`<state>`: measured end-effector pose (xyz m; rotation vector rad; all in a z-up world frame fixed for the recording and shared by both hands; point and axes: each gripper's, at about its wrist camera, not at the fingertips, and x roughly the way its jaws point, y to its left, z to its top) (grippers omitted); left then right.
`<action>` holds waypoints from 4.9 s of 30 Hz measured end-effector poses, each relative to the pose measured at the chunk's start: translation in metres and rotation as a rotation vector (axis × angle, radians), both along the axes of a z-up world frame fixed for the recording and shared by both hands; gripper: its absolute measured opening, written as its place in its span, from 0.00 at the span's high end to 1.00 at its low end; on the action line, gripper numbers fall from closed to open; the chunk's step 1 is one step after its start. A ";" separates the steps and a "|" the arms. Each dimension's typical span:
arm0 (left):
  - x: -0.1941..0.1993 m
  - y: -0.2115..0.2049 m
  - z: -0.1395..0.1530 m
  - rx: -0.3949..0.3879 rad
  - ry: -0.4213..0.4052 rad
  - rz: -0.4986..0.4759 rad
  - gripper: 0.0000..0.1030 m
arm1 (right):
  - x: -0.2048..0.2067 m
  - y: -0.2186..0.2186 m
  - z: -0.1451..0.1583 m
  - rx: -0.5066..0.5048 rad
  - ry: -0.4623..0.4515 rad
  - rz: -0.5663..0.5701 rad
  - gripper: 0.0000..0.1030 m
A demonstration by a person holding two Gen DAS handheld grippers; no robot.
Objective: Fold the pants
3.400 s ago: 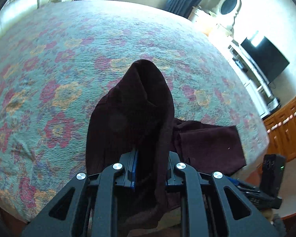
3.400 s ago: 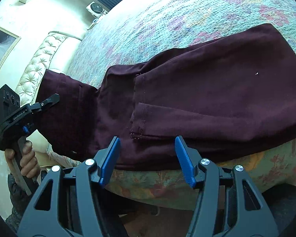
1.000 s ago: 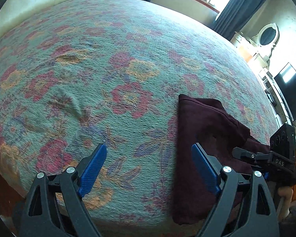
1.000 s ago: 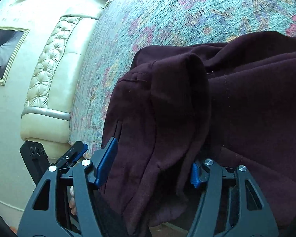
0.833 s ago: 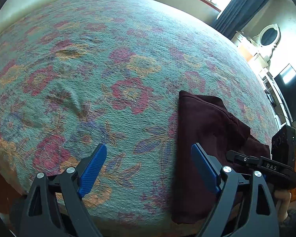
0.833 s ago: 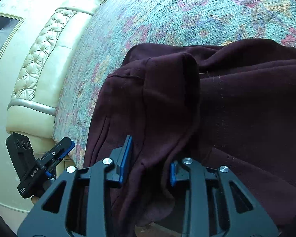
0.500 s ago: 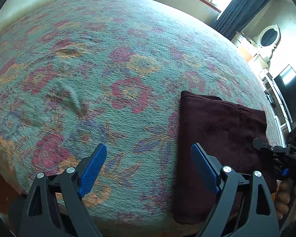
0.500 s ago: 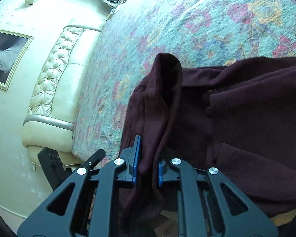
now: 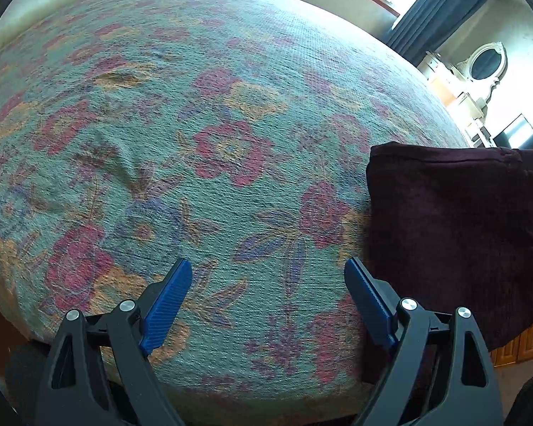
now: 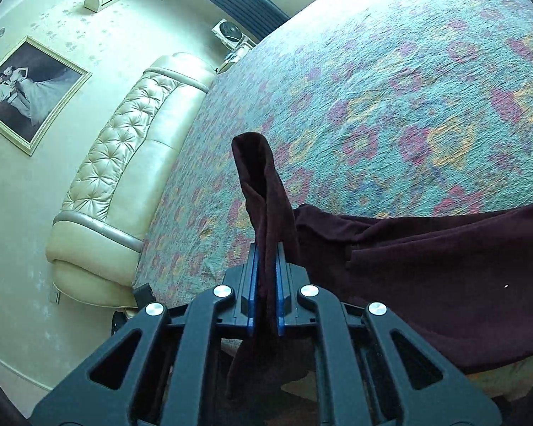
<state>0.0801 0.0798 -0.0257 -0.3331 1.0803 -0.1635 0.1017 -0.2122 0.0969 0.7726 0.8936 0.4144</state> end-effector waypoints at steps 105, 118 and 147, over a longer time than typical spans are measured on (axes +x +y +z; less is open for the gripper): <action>-0.001 -0.147 -0.041 -0.428 0.175 -0.308 0.77 | -0.126 -0.170 -0.183 0.259 0.185 -0.281 0.66; -0.011 -0.056 -0.021 -0.334 0.101 -0.244 0.77 | -0.084 -0.082 -0.163 0.270 0.163 -0.079 0.66; -0.009 -0.033 -0.043 -0.351 0.133 -0.229 0.54 | -0.083 -0.076 -0.192 0.321 0.207 -0.040 0.62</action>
